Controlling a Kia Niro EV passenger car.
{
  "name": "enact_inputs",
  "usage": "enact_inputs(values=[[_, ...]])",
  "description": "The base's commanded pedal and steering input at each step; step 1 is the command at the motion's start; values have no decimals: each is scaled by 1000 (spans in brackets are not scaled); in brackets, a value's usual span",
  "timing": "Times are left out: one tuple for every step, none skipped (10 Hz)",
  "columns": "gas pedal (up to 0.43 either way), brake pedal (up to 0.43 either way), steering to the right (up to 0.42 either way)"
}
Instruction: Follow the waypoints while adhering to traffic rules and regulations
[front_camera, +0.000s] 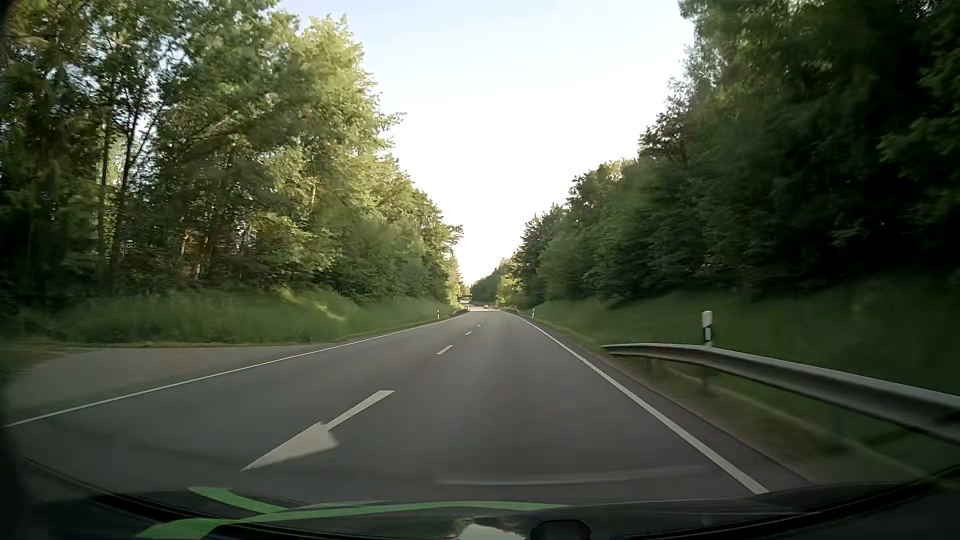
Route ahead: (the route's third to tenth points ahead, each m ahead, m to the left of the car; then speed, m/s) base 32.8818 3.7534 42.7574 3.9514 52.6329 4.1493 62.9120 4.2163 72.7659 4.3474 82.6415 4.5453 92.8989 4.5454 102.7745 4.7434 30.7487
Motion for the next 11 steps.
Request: enact_inputs(values=[[280, 0, -7], [268, 0, -7], [268, 0, -7], [260, 0, -6], [130, 0, -6], [0, 0, -5], [0, 0, -5], [0, 0, -4], [0, 0, -3], [0, 0, -1], [0, 0, 0]])
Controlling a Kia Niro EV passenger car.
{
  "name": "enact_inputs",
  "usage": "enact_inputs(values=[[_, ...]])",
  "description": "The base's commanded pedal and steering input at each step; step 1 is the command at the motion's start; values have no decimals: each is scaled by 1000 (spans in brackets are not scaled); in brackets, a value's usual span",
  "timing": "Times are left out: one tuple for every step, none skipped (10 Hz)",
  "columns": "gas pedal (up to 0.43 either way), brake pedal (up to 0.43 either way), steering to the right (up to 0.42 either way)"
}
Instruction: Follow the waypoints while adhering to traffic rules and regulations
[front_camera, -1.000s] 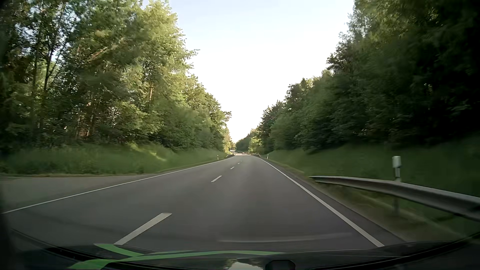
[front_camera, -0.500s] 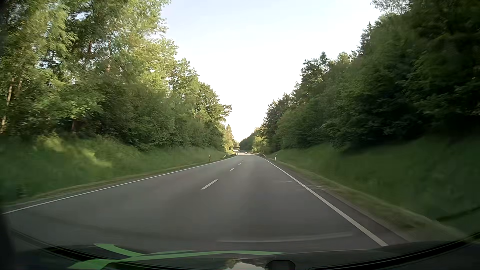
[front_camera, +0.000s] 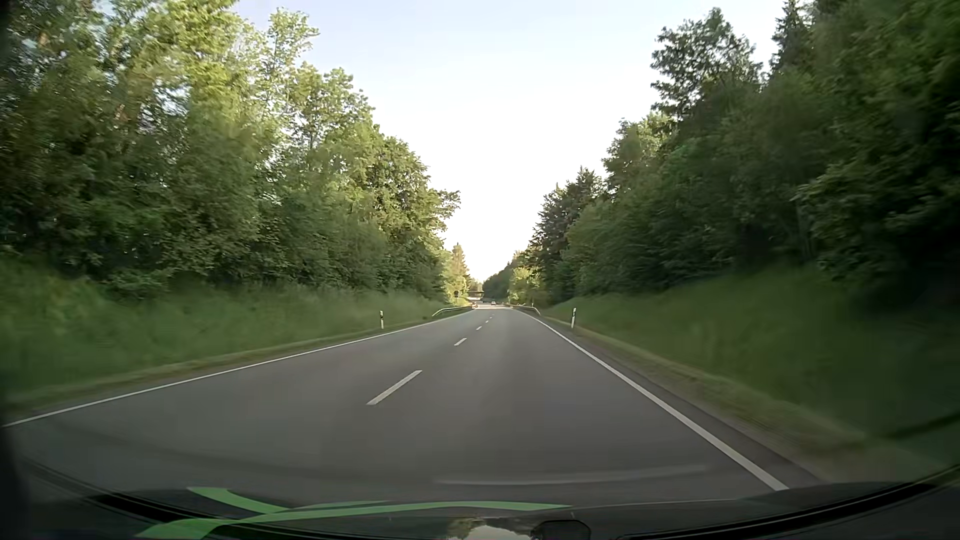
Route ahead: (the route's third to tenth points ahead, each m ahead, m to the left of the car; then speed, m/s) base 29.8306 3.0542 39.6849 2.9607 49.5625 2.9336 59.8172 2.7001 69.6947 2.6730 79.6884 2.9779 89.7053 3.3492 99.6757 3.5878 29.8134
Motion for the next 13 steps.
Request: enact_inputs(values=[[28, 0, -1], [67, 0, -1], [79, 0, -1], [118, 0, -1], [150, 0, -1], [157, 0, -1], [169, 0, -1], [169, 0, -1], [169, 0, -1], [169, 0, -1], [169, 0, -1], [169, 0, -1], [169, 0, -1]])
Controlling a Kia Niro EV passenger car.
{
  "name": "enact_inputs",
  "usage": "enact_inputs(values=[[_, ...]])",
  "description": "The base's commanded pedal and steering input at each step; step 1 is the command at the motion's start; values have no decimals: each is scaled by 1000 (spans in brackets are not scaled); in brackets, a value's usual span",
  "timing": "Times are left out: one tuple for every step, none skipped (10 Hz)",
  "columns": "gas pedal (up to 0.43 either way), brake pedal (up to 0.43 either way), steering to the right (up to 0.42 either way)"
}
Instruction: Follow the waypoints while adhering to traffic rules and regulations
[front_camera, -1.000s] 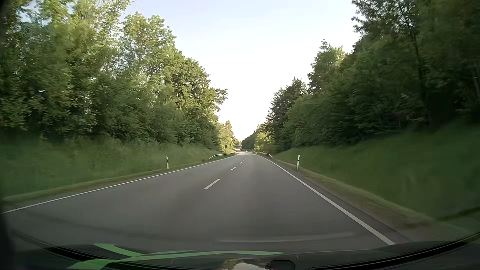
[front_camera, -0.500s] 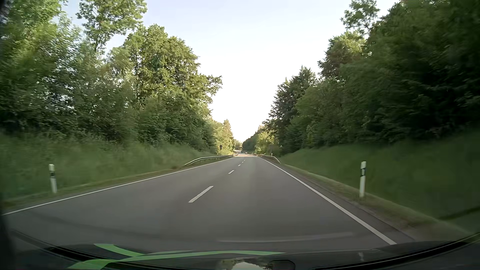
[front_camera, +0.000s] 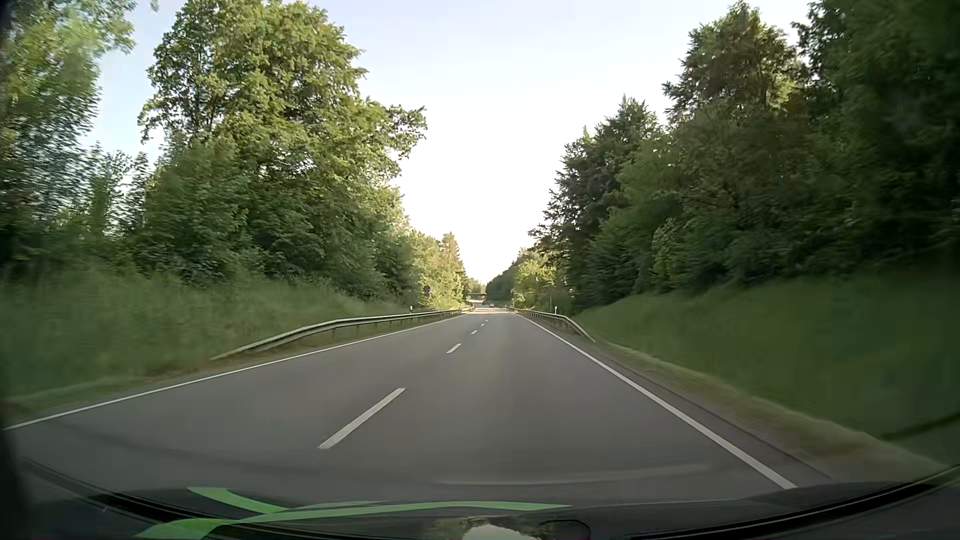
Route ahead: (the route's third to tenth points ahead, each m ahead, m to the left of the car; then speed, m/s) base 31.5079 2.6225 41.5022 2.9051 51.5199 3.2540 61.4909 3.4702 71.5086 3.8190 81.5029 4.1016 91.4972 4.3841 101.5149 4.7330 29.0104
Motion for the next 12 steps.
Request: enact_inputs(values=[[169, 0, -2], [177, 0, -3], [197, 0, -4], [220, 0, -4], [248, 0, -4], [268, 0, -4], [268, 0, -4], [280, 0, -4], [280, 0, -4], [280, 0, -3], [280, 0, -4], [280, 0, -4]])
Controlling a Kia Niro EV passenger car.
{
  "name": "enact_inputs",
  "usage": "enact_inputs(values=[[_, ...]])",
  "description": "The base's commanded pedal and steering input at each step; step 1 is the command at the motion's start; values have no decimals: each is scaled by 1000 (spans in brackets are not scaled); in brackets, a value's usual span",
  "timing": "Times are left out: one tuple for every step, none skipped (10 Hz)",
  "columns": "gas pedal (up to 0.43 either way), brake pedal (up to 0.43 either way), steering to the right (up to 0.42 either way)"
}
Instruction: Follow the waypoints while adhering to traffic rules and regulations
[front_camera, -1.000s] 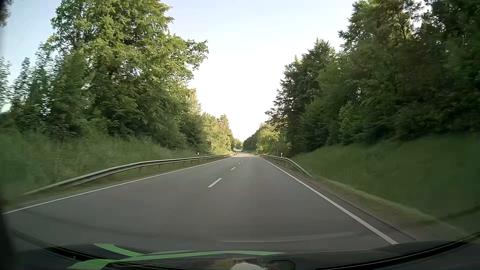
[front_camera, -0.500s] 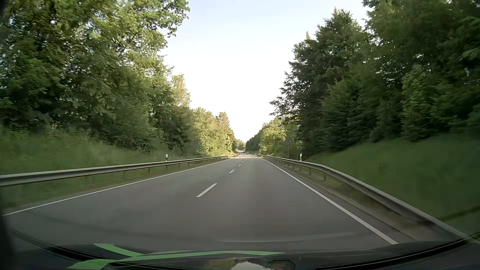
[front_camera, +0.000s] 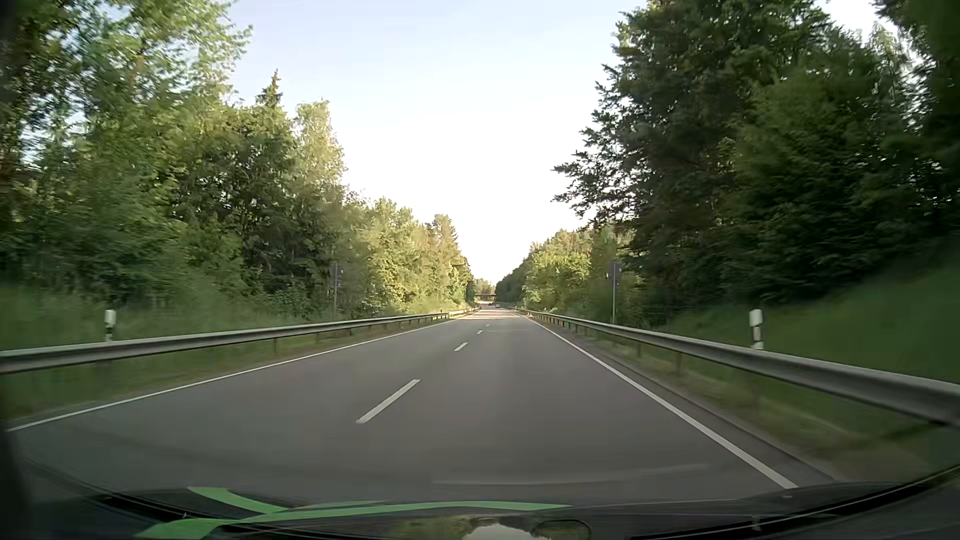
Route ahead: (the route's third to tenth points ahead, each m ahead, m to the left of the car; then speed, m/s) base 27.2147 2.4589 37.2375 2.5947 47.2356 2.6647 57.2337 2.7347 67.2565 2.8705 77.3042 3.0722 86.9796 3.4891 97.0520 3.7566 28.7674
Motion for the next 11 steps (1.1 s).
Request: enact_inputs(values=[[280, 0, -3], [280, 0, -3], [280, 0, -1], [280, 0, 0], [280, 0, 0], [280, 0, 0], [280, 0, -1], [280, 0, -1], [280, 0, -1], [280, 0, -1], [280, 0, -1]])
